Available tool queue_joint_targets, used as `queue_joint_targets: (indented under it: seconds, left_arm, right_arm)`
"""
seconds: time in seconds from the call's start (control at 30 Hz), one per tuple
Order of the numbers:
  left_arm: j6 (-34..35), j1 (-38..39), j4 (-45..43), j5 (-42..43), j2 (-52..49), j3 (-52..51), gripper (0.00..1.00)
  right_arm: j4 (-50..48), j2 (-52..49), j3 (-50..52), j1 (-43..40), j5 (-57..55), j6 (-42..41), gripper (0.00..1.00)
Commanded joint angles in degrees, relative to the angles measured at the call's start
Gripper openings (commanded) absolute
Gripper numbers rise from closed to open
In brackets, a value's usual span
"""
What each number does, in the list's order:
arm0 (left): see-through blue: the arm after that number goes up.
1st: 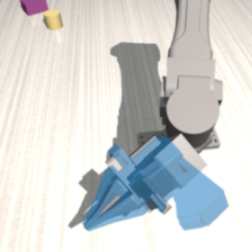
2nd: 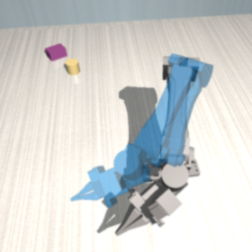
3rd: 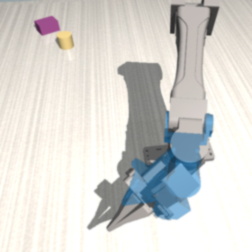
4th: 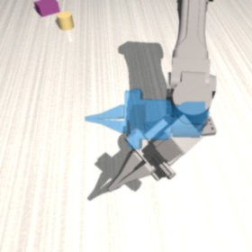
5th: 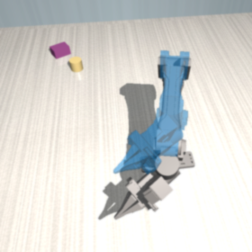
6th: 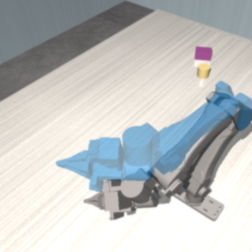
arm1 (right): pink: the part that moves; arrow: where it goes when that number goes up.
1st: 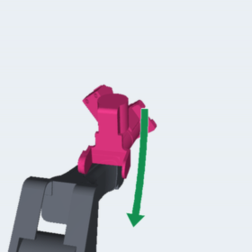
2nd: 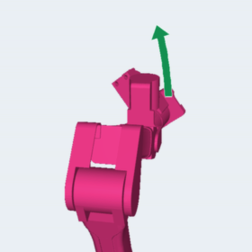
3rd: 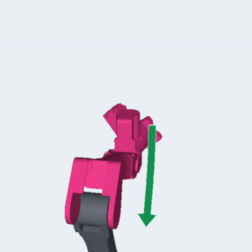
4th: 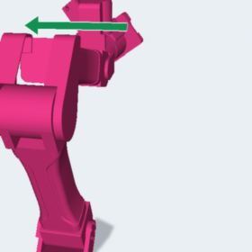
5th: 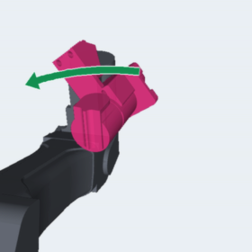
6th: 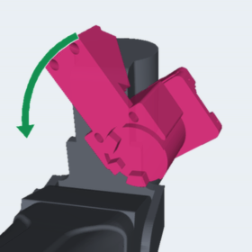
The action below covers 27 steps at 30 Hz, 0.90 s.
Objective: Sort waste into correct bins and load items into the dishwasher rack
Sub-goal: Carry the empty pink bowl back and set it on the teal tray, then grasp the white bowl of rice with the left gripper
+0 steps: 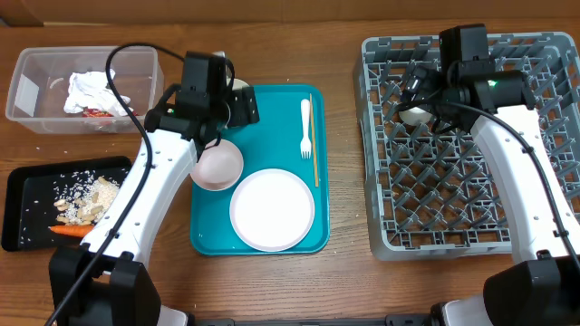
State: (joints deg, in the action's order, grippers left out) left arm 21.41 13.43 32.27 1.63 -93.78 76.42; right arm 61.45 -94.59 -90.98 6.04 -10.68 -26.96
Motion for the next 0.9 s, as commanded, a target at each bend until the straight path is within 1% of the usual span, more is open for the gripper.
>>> queue_joint_targets:
  seconds: [0.0,0.07,0.1,0.13,0.2,0.3,0.37,0.43,0.53,0.63,0.7,0.8,0.83,0.87]
  left_arm:
    - [-7.0,0.3,-4.4,-0.1,-2.4,0.9,0.83]
    - [-9.8,0.6,-7.3,1.3,-4.9,0.9,0.88]
    - [-12.7,0.8,-9.6,2.4,-7.0,0.9,0.91]
    - [-14.2,1.0,-10.8,2.7,-8.3,0.9,0.91]
    - [-17.1,1.6,-13.5,2.7,-11.6,0.9,0.96]
    - [-20.2,2.0,-14.8,2.4,-14.3,0.9,0.97]
    - [-20.2,2.1,-14.8,2.4,-15.5,0.9,0.96]
    - [-20.2,2.3,-14.7,2.4,-16.2,0.9,0.92]
    - [-20.2,2.4,-14.5,2.1,-18.2,0.9,0.91]
    - [-20.2,2.4,-14.1,-0.8,-20.3,0.9,0.95]
    - [-20.2,2.4,-13.9,-1.0,-21.0,0.9,0.94]
    - [-20.7,2.4,-13.7,-1.0,-21.3,0.9,0.9]
    - [-21.5,2.4,-13.3,-1.0,-21.3,0.9,0.86]
    - [-21.9,2.4,-12.9,-1.0,-21.3,0.9,0.86]
  right_arm:
    - [-0.2,0.1,-0.1,0.0,-0.2,-0.1,1.0]
    - [-0.2,0.1,-0.1,0.0,-0.2,-0.1,1.0]
    - [-0.2,0.1,-0.1,0.0,-0.2,-0.1,1.0]
    - [-0.2,0.1,-0.1,0.0,-0.2,-0.1,1.0]
    - [-0.2,0.1,-0.1,0.0,-0.2,-0.1,1.0]
    - [-0.2,0.1,-0.1,0.0,-0.2,-0.1,1.0]
    - [-0.2,0.1,-0.1,0.0,-0.2,-0.1,1.0]
    - [-0.2,0.1,-0.1,0.0,-0.2,-0.1,1.0]
    - [-0.2,0.1,-0.1,0.0,-0.2,-0.1,1.0]
    - [-0.2,0.1,-0.1,0.0,-0.2,-0.1,1.0]
    - [-0.2,0.1,-0.1,0.0,-0.2,-0.1,1.0]
    - [-0.2,0.1,-0.1,0.0,-0.2,-0.1,1.0]
    - [-0.2,0.1,-0.1,0.0,-0.2,-0.1,1.0]
    - [-0.2,0.1,-0.1,0.0,-0.2,-0.1,1.0]
